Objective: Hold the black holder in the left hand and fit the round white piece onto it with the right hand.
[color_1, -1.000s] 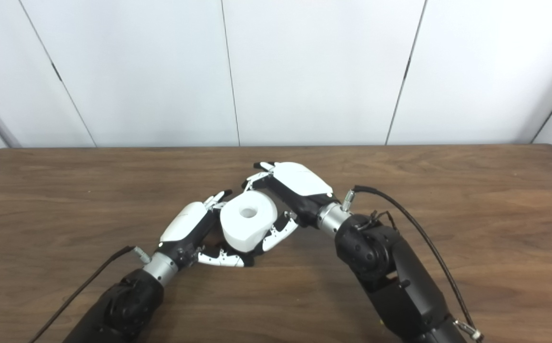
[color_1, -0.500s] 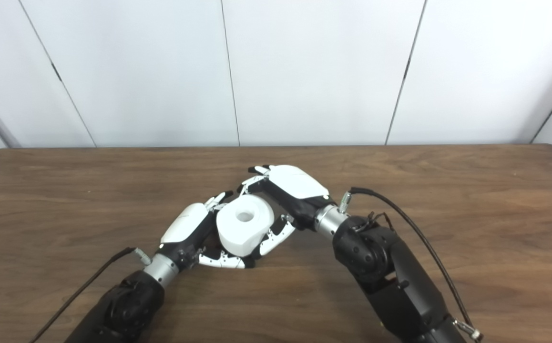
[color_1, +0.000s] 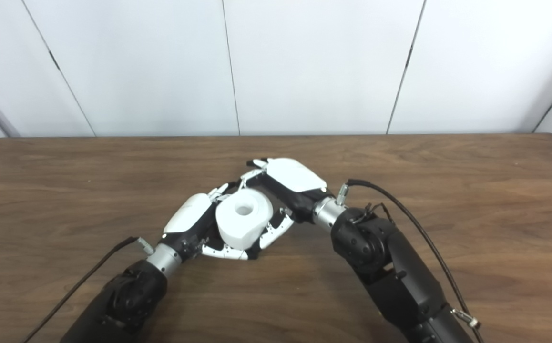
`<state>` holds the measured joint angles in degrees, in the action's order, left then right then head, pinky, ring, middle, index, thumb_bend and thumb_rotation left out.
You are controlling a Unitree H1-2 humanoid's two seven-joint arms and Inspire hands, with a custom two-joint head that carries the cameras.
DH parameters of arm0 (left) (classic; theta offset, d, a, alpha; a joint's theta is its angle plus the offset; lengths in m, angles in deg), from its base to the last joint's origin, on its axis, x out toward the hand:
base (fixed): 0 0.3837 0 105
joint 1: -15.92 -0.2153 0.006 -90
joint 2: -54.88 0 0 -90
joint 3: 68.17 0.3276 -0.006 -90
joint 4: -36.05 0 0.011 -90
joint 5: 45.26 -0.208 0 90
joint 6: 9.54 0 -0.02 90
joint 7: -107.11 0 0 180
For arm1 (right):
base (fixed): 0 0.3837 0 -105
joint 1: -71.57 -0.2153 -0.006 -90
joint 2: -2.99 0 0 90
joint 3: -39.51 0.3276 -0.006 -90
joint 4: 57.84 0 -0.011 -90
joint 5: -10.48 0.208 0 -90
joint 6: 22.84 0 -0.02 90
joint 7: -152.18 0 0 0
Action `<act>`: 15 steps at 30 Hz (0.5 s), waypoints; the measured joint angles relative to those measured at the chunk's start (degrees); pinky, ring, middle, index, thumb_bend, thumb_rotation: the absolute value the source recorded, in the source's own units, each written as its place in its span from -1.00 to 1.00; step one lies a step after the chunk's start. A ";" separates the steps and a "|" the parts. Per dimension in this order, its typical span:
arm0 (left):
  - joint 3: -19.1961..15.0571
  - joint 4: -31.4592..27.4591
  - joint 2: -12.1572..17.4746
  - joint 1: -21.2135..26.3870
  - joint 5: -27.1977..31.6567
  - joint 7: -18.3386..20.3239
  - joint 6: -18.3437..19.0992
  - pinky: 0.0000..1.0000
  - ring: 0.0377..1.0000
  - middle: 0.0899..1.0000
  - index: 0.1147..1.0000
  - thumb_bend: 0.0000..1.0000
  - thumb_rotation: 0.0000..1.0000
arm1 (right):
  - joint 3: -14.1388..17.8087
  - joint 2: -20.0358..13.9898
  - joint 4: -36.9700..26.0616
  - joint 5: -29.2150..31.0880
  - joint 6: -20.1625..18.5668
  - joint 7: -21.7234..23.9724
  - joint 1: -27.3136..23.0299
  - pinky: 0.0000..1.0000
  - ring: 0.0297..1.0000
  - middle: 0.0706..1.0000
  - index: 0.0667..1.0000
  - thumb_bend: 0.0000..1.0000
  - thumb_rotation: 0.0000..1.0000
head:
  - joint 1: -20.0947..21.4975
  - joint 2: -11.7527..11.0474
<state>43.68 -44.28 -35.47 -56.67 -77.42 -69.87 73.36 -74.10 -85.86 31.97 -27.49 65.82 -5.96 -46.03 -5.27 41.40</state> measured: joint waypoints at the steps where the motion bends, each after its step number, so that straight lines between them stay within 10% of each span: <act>1: 0.00 -0.09 -0.03 -0.01 -0.17 0.10 0.07 1.00 1.00 0.60 -0.17 0.05 -0.89 | 0.00 -0.03 0.01 0.00 0.01 0.00 0.00 1.00 0.92 0.57 -0.11 0.04 -0.71 | 0.00 0.09; 15: -0.20 -0.53 -0.25 -0.19 -0.83 0.36 0.53 1.00 1.00 0.59 -0.17 0.05 -0.89 | -0.06 -0.34 0.69 -0.10 1.13 -0.49 -0.07 1.00 0.91 0.56 -0.11 0.04 -0.71 | -0.09 0.00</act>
<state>43.49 -44.81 -35.71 -56.86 -78.25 -69.50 73.89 -74.16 -86.21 32.65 -27.59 66.95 -6.45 -46.10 -5.36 41.40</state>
